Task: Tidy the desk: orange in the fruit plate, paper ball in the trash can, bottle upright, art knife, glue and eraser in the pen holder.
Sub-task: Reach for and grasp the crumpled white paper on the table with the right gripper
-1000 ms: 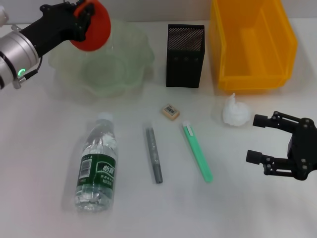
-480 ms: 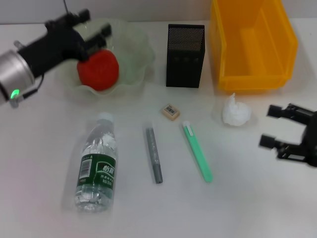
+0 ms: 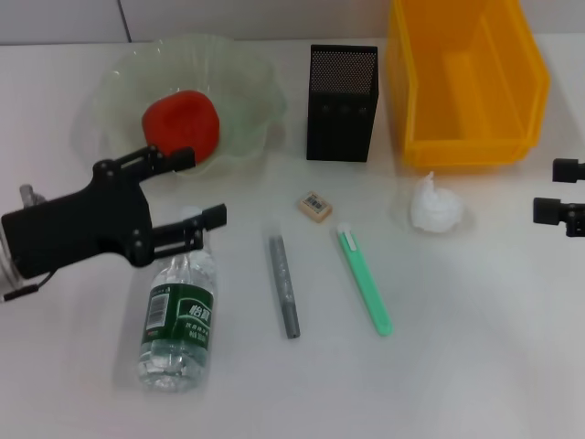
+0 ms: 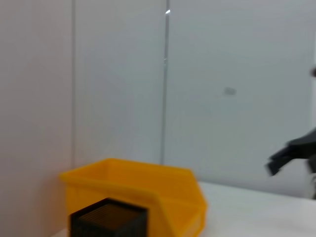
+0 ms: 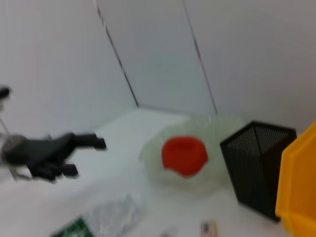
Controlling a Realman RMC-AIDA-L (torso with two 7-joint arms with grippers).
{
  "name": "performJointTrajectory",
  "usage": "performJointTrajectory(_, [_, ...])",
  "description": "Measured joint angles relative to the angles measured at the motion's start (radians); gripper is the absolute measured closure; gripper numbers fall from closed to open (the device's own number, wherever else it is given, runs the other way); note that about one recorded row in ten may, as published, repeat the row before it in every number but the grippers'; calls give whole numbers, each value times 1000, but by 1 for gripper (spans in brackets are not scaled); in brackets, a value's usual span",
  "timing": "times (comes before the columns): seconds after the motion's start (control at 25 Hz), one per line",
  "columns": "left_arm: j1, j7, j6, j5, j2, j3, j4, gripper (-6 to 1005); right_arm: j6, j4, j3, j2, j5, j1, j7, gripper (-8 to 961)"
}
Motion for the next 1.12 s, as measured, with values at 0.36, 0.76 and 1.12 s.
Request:
performJointTrajectory(0.36, [11,1,9,7,-1,14,-7,186,-30,-370,-375,-11,-391,127,489,124])
performJointTrajectory(0.76, [5,4,9,16,0,30,-7,186,105,-269,-600,-7,-561,260,743,125])
performJointTrajectory(1.12, [4,16,-2,19,-2,30,-7,187,298,-122,-610,-4,-545,272,791,135])
